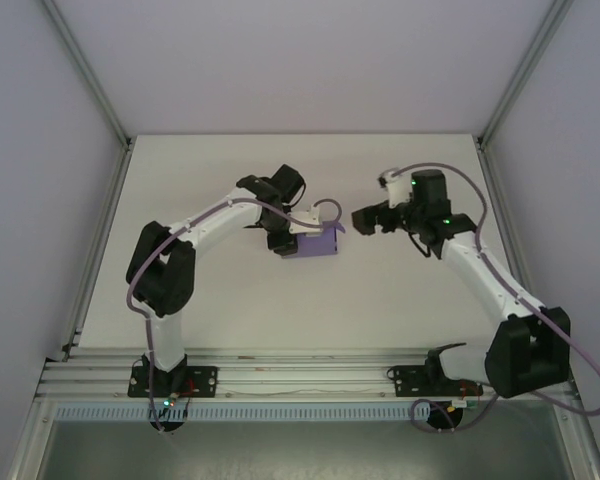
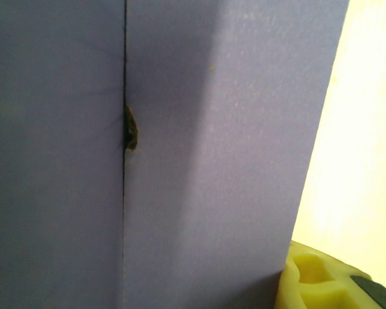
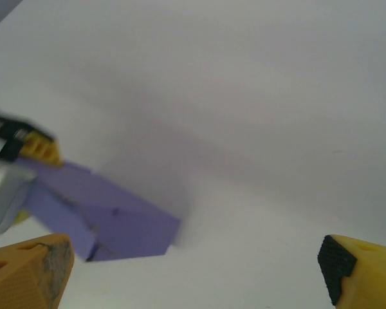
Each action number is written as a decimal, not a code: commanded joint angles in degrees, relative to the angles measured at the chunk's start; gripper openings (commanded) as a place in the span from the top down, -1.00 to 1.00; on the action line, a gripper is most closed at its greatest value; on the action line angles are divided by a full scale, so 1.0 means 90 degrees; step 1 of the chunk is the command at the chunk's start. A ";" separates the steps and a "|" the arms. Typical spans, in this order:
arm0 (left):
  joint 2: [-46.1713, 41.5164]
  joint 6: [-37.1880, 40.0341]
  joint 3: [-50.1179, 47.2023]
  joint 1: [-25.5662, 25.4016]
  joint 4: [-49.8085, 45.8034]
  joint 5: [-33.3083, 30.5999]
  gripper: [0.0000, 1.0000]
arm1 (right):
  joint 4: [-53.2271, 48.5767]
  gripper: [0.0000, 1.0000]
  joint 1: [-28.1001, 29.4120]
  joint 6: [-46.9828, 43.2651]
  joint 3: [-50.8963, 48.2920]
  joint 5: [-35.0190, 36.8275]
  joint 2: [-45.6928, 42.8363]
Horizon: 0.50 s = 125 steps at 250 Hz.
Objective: Assemble paper box
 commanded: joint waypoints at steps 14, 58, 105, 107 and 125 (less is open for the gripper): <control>0.0377 0.0228 0.0388 0.0046 -0.0720 0.0145 0.23 | -0.0856 -0.72 0.0364 -0.0976 0.0668 -0.0578 0.0734; 0.0702 -0.0111 0.0811 0.0036 -0.0910 -0.0016 0.23 | -0.1092 -0.35 0.0588 -0.1145 0.1056 -0.0628 0.1288; 0.0889 -0.0178 0.1006 0.0024 -0.1072 -0.0094 0.22 | -0.1094 0.08 0.0657 -0.1139 0.1167 -0.0648 0.1565; 0.0900 -0.0182 0.1013 0.0024 -0.1077 -0.0100 0.22 | -0.1094 0.09 0.0660 -0.1141 0.1162 -0.0644 0.1571; 0.0976 -0.0205 0.1098 0.0015 -0.1165 -0.0134 0.22 | -0.0928 0.31 0.0683 -0.1036 0.1156 -0.0554 0.1601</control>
